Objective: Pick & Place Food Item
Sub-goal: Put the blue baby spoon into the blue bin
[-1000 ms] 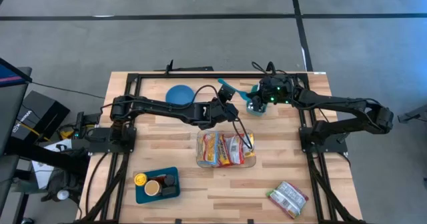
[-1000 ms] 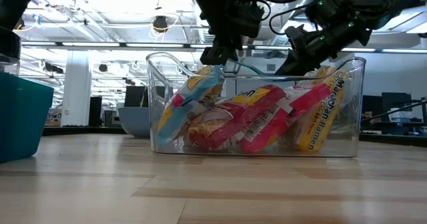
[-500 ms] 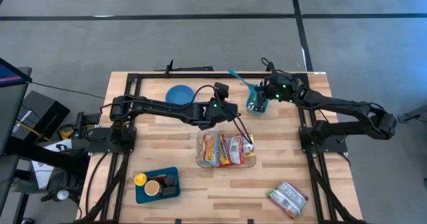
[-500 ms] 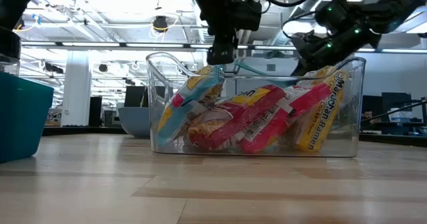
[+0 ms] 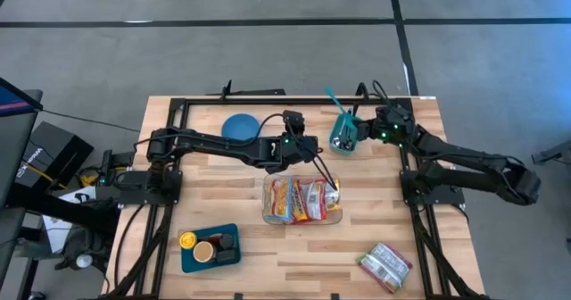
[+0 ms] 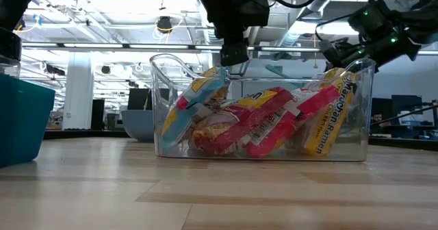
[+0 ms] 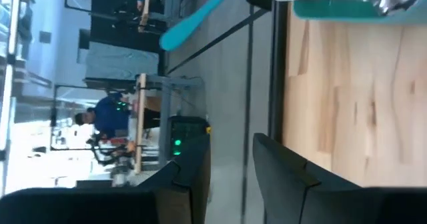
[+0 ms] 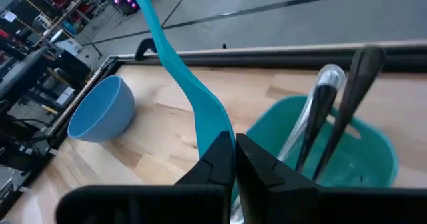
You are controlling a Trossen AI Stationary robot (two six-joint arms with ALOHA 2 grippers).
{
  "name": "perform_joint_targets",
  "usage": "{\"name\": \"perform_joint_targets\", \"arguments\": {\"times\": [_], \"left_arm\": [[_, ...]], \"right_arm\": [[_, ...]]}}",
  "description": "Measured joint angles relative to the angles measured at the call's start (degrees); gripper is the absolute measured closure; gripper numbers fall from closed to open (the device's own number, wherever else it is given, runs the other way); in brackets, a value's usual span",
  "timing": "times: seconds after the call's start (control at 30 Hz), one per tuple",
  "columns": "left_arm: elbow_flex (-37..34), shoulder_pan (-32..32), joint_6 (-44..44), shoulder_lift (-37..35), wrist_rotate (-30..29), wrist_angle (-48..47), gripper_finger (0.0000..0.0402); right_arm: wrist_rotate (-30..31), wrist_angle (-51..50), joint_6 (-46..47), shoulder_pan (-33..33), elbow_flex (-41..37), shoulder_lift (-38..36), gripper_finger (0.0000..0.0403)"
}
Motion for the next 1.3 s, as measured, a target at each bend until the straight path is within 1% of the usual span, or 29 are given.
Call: {"name": "perform_joint_targets", "arguments": {"times": [0.07,0.17,0.23,0.33,0.57,0.67,0.8,0.87,1.07,1.2,1.3], "left_arm": [[0.0,0.0,-1.8,0.0,0.9,0.0,0.0296],[0.0,0.0,-7.1,0.0,1.8,0.0,0.0297],[0.0,0.4,-10.7,0.0,4.3,0.0,0.0298],[0.0,1.3,-14.6,0.0,9.0,0.0,0.0298],[0.0,4.3,-23.8,0.0,20.6,-0.2,0.0298],[0.0,5.8,-27.4,0.0,26.3,-0.2,0.0298],[0.0,7.6,-32.7,0.0,34.6,-0.3,0.0298],[0.0,8.2,-34.1,0.0,37.4,-0.2,0.0298],[0.0,8.5,-34.5,0.0,39.8,-0.3,0.0298],[0.0,8.1,-34.5,0.0,39.8,-0.3,0.0298],[0.0,7.9,-34.5,0.0,39.8,-0.3,0.0298]], "right_arm": [[0.0,-0.2,1.0,0.0,-0.8,-0.7,0.0400],[0.0,1.2,1.4,0.2,-2.0,-1.3,0.0401],[0.0,3.2,1.5,0.2,-3.1,-1.2,0.0401],[0.2,6.7,1.6,0.2,-4.5,-1.2,0.0401],[0.2,11.4,2.2,0.2,-7.5,-1.2,0.0401],[0.4,11.4,2.6,0.2,-7.9,-1.2,0.0401],[0.4,10.4,6.1,0.2,-7.9,-1.2,0.0401],[0.4,9.6,8.0,0.2,-7.9,-1.2,0.0401],[0.7,6.3,12.6,0.2,-7.9,-1.1,0.0401],[4.5,2.8,15.6,1.2,-7.9,-1.1,0.0401],[6.3,1.1,18.4,2.5,-7.9,-1.1,0.0400]]}}
